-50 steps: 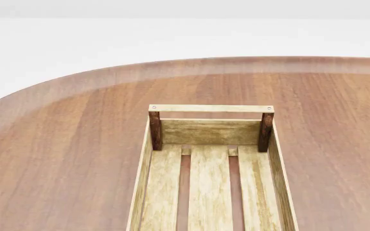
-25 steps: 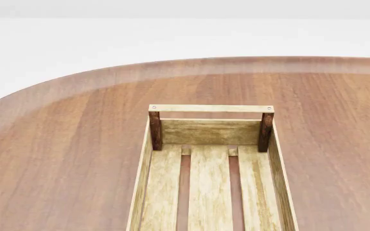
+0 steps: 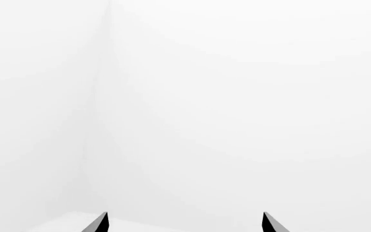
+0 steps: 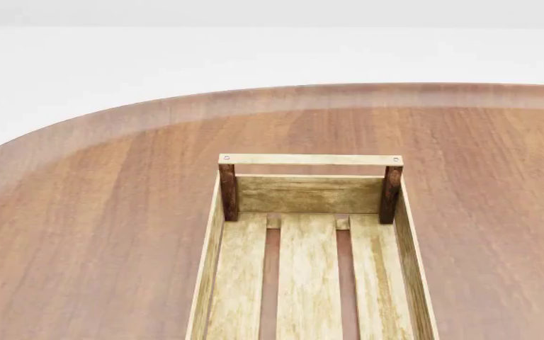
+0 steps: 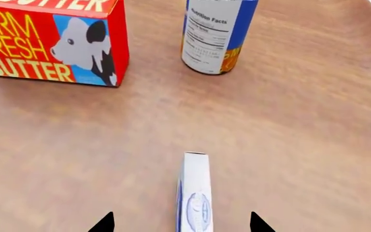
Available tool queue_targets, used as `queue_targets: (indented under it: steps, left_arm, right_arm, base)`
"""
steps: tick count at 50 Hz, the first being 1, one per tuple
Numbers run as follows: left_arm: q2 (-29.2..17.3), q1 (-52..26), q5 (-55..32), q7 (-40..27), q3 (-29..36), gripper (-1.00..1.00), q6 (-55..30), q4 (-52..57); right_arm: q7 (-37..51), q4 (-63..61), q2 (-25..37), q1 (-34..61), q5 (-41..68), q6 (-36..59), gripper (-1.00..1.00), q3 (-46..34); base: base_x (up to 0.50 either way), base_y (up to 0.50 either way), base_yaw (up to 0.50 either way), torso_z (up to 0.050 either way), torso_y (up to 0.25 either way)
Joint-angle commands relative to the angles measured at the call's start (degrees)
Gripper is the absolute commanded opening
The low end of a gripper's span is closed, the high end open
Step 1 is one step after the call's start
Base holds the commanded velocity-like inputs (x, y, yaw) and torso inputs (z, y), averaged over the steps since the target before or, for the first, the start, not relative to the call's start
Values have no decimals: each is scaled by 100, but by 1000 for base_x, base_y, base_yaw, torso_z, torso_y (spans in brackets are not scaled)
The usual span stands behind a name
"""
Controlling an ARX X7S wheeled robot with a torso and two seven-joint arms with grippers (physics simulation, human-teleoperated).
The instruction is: Pick up the cream cheese and put it in the tray.
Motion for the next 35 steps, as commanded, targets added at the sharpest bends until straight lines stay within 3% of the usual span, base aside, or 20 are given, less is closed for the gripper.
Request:
queue_targets:
  steps: [1, 25, 26, 35]
  left_arm:
    - [-16, 2, -12, -23, -4, 100, 8, 6]
    - [-25, -13, 18, -66, 24, 100, 5, -5]
    - [-27, -12, 19, -67, 25, 100, 6, -3]
    - [-31, -15, 28, -76, 40, 100, 15, -17]
  right_arm:
    - [-67, 318, 38, 136, -40, -15, 100, -50]
    - [-266, 862, 63, 397, -102, -114, 100, -166]
    - [-270, 848, 61, 386, -94, -120, -100, -158]
    - [-342, 702, 22, 297, -23, -221, -100, -98]
  base:
    - [0, 0, 0, 0, 0]
    - [0, 0, 0, 0, 0]
    - [0, 0, 0, 0, 0]
    - [0, 0, 0, 0, 0]
